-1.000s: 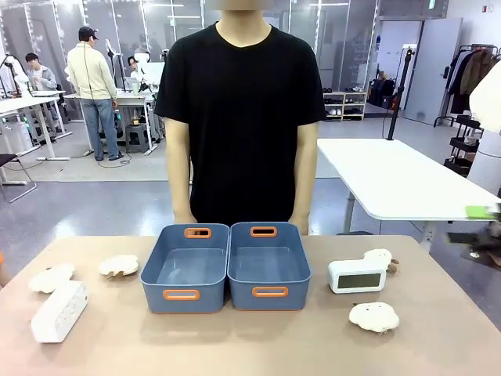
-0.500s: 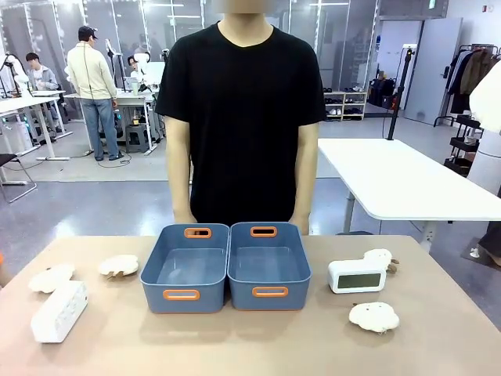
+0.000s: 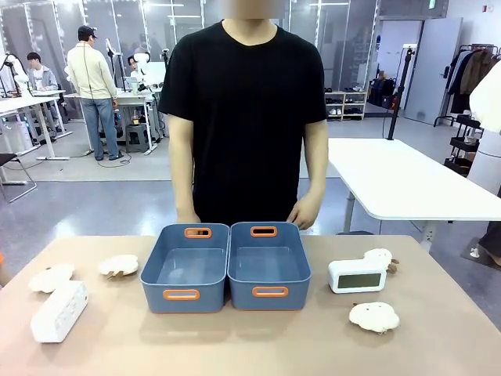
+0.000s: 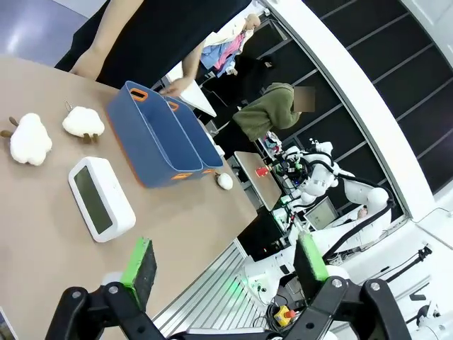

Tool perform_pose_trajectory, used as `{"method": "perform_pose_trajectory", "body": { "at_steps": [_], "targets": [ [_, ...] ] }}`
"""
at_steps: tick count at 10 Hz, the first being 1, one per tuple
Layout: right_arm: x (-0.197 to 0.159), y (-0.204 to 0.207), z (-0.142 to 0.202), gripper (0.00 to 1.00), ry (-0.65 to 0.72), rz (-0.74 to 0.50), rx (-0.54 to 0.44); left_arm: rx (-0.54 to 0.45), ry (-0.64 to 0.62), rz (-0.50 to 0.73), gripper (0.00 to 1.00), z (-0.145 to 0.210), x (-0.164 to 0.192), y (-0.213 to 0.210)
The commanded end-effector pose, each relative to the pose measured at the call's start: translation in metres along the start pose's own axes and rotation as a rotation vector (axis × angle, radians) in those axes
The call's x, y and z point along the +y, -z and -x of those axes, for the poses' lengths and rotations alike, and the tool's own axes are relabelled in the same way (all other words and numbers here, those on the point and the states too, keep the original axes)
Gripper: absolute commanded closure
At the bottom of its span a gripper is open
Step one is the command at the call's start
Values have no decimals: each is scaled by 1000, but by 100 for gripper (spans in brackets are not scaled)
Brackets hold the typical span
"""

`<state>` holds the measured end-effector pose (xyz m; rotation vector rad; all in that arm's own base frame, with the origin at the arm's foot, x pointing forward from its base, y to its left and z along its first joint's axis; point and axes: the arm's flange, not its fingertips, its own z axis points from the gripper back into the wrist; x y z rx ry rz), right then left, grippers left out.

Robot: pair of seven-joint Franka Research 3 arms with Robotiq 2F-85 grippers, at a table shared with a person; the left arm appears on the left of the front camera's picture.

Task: Sort the digital clocks into the basket.
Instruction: Pick up the Digital clock from the table and place it into the empty Plastic storage basket.

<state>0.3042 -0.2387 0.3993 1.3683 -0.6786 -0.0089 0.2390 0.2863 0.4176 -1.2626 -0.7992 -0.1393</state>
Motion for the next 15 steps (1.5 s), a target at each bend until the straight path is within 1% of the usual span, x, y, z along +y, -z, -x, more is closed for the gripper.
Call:
{"method": "perform_pose_trajectory", "body": {
  "at_steps": [1, 15],
  "targets": [
    [1, -1, 0, 0, 2, -7, 2, -1, 5, 20, 0, 2, -1, -1],
    [1, -1, 0, 0, 2, -7, 2, -1, 5, 20, 0, 2, -1, -1]
  ]
}}
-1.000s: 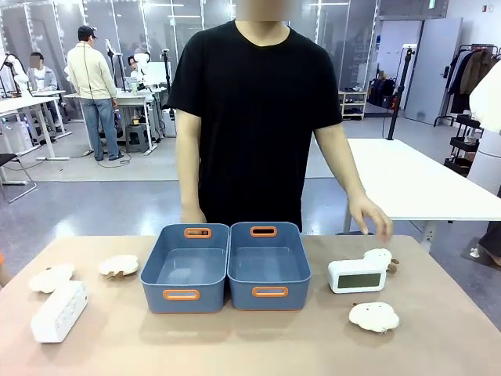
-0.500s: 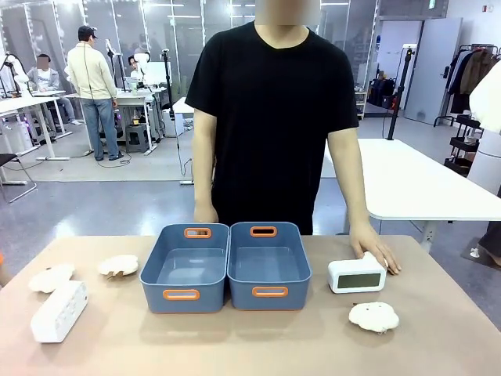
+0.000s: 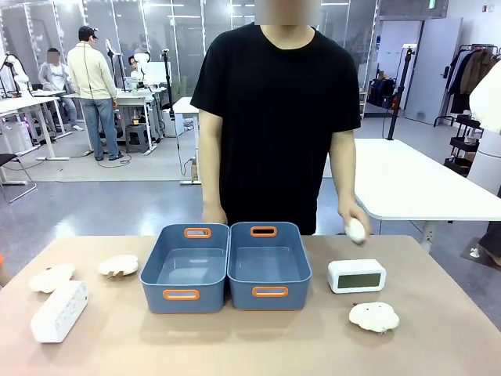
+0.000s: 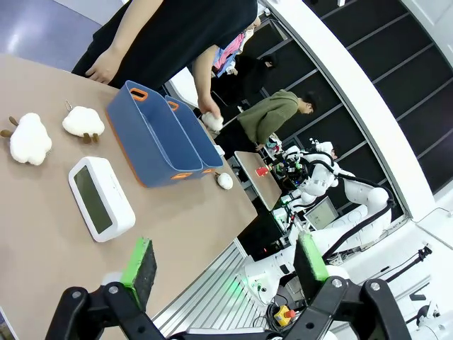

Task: Sort the digital clocks into the basket.
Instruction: Pick up the Digital clock from the table and place it into the empty Plastic storage basket.

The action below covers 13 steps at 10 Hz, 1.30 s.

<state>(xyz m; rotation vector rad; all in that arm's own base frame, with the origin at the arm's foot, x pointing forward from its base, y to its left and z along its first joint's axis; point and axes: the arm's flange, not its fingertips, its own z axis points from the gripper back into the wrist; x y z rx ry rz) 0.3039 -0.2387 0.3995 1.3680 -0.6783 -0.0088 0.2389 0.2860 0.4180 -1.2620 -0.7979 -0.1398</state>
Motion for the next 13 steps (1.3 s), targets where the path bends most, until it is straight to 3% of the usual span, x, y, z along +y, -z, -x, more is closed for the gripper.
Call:
{"method": "perform_pose_trajectory", "body": {
  "at_steps": [1, 11, 13],
  "targets": [
    [0, 0, 0, 0, 2, -7, 1, -3, 5, 20, 0, 2, 0, -1],
    [0, 0, 0, 0, 2, -7, 1, 0, 0, 0, 0, 0, 0, 0],
    [0, 0, 0, 0, 2, -7, 1, 270, 1, -110, 0, -20, -31, 45]
  ]
}}
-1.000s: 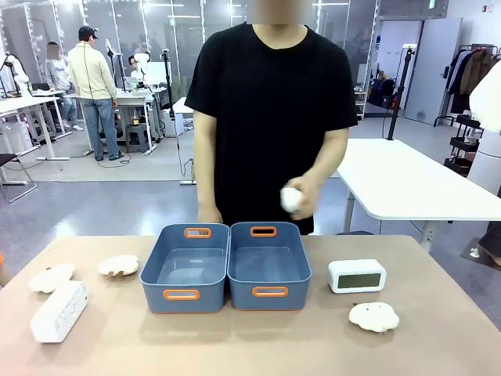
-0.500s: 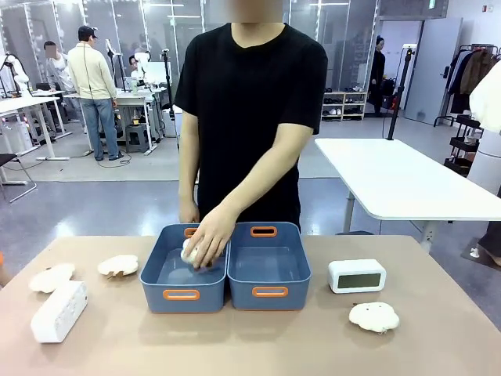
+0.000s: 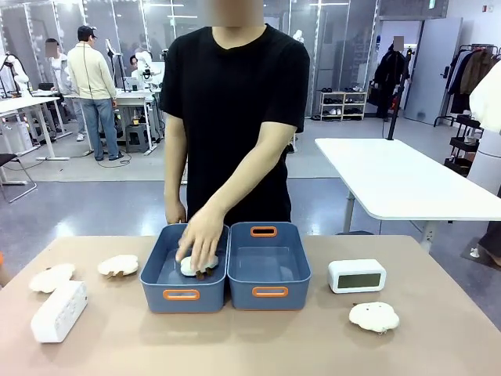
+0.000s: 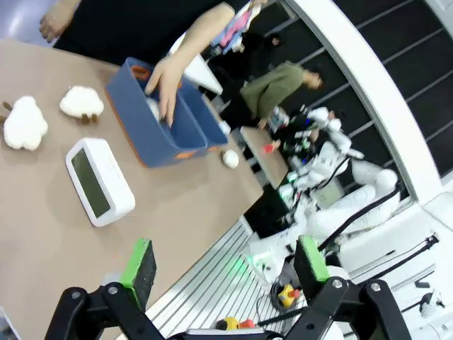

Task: Sort the digital clocks into the basket.
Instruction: Pick up the Digital clock from the table and place it into the empty Plastic storage basket.

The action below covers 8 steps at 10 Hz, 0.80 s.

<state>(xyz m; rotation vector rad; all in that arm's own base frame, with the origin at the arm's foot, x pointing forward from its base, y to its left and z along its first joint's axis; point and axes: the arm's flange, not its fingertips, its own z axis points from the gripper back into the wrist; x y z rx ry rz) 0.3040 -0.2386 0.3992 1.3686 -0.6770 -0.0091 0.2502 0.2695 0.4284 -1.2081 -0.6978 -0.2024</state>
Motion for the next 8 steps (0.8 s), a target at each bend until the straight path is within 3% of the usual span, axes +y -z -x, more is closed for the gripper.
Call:
{"method": "perform_pose_trajectory", "body": {
  "at_steps": [1, 2, 3, 4, 6, 8],
  "targets": [
    [1, -1, 0, 0, 1, -7, 1, 294, 31, -220, 0, -29, -42, 58],
    [1, -1, 0, 0, 1, -7, 1, 429, 56, -317, 0, -42, -56, 97],
    [1, -1, 0, 0, 1, -7, 1, 499, 97, -419, 0, -50, -60, 136],
    [1, -1, 0, 0, 1, -7, 1, 585, 92, -441, 0, -53, -49, 178],
    [1, -1, 0, 0, 1, -7, 1, 671, 118, -612, 0, -34, -32, 244],
    [1, -1, 0, 0, 1, -7, 1, 669, 112, -746, 0, -27, -19, 289]
  ]
}}
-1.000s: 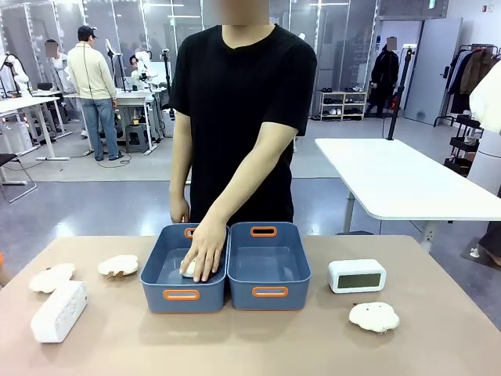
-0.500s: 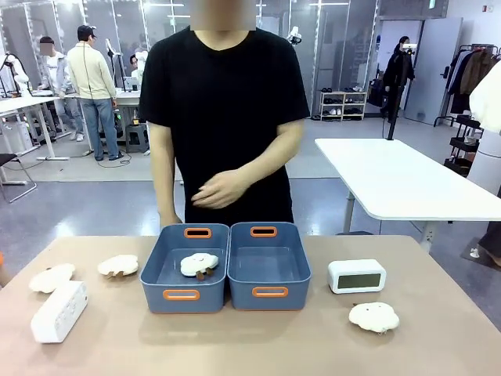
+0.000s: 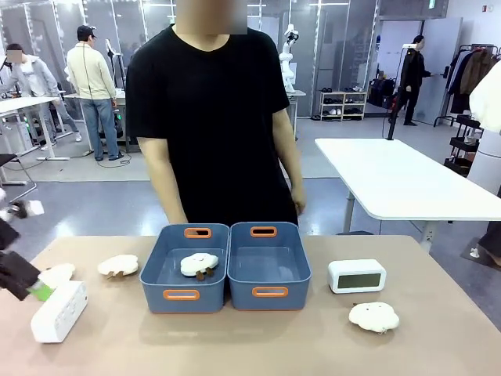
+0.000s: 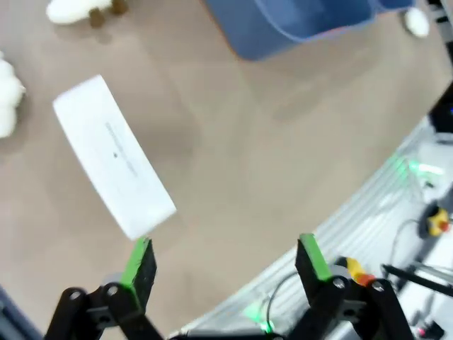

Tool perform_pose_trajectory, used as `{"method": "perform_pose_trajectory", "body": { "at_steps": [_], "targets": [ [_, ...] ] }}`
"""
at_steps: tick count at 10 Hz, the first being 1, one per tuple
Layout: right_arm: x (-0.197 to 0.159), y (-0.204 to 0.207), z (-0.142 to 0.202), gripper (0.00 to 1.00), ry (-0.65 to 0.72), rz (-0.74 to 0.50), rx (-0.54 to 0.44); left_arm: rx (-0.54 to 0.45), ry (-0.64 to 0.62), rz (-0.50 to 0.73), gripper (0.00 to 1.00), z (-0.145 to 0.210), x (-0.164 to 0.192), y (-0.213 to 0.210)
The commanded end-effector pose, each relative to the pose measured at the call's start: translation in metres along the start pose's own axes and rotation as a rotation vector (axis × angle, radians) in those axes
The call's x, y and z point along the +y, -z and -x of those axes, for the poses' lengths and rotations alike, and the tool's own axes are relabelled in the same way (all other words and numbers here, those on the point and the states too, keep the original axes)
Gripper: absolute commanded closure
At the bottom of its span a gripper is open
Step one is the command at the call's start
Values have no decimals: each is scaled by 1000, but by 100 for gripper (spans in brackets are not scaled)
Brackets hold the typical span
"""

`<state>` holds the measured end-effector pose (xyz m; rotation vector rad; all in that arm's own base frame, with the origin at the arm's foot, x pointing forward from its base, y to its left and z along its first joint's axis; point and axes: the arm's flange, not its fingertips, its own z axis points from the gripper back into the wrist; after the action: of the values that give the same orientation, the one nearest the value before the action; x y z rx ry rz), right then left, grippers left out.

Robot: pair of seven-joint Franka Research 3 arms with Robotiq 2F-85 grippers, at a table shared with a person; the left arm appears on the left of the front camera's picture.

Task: Sort the digital clocks into the basket.
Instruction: Pick up the Digital clock from the table and place it into the empty Plastic storage basket.

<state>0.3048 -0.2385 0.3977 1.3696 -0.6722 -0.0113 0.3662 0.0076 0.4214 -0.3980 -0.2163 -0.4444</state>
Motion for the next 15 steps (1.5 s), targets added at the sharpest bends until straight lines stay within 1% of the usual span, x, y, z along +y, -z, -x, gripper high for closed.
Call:
{"method": "perform_pose_trajectory", "body": {
  "at_steps": [1, 2, 3, 4, 5, 6, 7, 10, 11, 12, 13, 15],
  "targets": [
    [2, -1, 0, 0, -4, -7, -1, 0, -82, -90, 0, -15, 8, 27],
    [2, -1, 0, 0, -4, -7, -1, -26, -85, -237, 0, -20, 13, 36],
    [2, -1, 0, 0, -4, -7, -1, -30, -91, -285, 0, -24, 17, 41],
    [2, -1, 0, 0, -4, -7, -1, -4, -100, -299, 0, -25, 21, 45],
    [2, -1, 0, 0, -4, -7, -1, 5, -102, -346, 0, -24, 24, 54],
    [2, -1, 0, 0, -4, -7, -1, 16, -119, -324, 0, -26, 28, 68],
    [2, -1, 0, 0, -4, -7, -1, 13, -171, -348, 0, -25, 34, 78],
    [2, -1, 0, 0, -4, -7, -1, -3, -201, -369, 0, -20, 36, 100],
    [2, -1, 0, 0, -4, -7, -1, -9, -192, -372, 40, -20, 36, 106],
    [2, -1, 0, 0, -4, -7, -1, 19, -199, -365, 59, -17, 35, 109],
    [2, -1, 0, 0, -4, -7, -1, 33, -195, -372, 99, -15, 34, 113],
    [2, -1, 0, 0, -4, -7, -1, 36, -194, -366, 100, -15, 32, 114]
  ]
}}
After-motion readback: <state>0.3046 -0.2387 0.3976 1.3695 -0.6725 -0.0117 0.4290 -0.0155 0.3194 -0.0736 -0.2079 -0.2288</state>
